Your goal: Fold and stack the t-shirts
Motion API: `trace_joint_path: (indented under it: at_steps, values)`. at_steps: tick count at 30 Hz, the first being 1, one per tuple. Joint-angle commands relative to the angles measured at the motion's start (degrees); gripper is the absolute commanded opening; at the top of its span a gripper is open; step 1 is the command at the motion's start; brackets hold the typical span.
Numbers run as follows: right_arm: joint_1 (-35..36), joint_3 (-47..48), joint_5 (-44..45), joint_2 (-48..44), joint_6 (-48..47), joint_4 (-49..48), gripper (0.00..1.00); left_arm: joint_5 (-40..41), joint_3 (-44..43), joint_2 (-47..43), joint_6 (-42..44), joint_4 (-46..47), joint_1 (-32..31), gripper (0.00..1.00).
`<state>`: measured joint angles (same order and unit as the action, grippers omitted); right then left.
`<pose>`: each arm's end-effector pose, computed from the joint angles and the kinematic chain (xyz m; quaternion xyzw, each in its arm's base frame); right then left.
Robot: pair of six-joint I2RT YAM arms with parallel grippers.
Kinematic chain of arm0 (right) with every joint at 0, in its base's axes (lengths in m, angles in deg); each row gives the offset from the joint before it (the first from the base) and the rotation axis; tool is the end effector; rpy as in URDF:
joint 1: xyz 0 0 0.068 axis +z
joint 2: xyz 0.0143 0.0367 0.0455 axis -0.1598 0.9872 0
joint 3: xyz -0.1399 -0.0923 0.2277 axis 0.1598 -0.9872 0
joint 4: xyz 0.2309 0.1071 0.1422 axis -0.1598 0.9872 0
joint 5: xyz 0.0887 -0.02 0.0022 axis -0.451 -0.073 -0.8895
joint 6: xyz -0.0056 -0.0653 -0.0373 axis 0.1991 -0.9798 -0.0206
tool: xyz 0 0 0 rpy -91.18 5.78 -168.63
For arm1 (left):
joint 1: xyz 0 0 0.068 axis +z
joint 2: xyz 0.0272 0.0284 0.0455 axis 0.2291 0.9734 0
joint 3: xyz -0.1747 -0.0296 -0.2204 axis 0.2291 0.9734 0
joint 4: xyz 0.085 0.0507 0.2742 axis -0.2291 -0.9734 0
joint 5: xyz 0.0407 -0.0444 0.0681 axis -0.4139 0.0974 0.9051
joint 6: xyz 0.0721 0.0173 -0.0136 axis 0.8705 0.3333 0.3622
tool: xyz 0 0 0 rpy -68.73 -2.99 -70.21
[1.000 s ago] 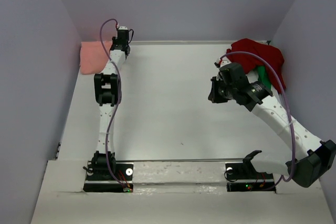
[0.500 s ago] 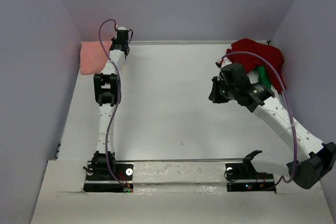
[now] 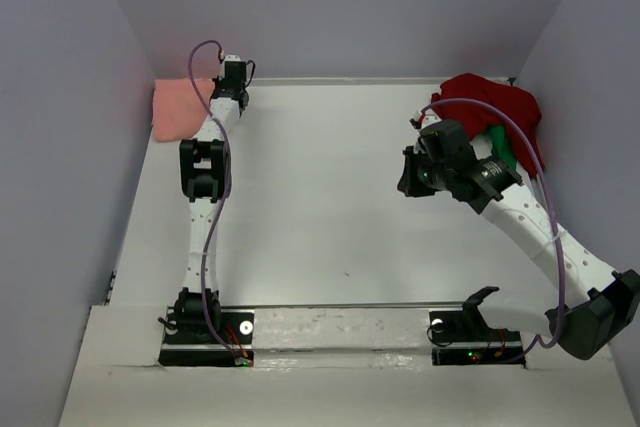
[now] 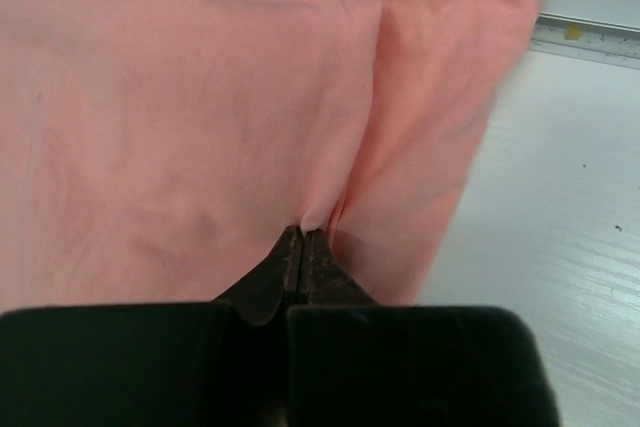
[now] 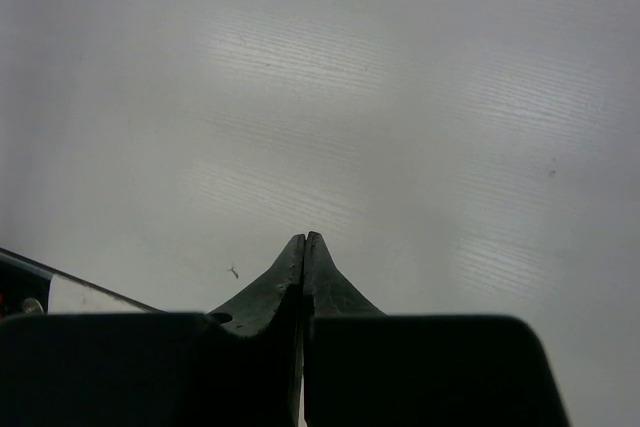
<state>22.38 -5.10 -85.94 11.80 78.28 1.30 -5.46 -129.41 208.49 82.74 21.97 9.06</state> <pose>0.2474 0.1502 0.3345 -0.0785 0.9218 0.1580 0.3453 0.6628 -0.0204 0.1421 -0.0534 0.8571 0.1942 0.4741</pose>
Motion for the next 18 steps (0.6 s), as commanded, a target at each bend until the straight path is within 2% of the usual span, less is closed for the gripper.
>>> trace_joint_path:
  at_steps: [1,5,10,12,18]
  values:
    - [0.3,0.9,-1.0,0.1,0.4,-1.5,0.00,4.2,6.3,-7.0,-2.6,1.0,-1.5,0.00]
    - [0.3,0.3,-0.9,0.1,0.4,-1.7,0.00,5.6,10.4,-9.9,-4.8,3.3,-2.2,0.00]
    - [0.3,-0.6,-2.8,0.2,0.3,-2.5,0.00,11.0,14.0,-12.6,-5.5,5.9,-3.5,0.00]
    - [0.3,-1.0,-2.9,0.3,0.4,-2.7,0.00,10.4,15.0,-13.6,-6.1,6.8,-3.8,0.00]
    - [0.3,-2.2,-3.1,1.0,0.1,-3.1,0.00,10.2,9.2,-10.8,-6.0,3.8,-4.0,0.00]
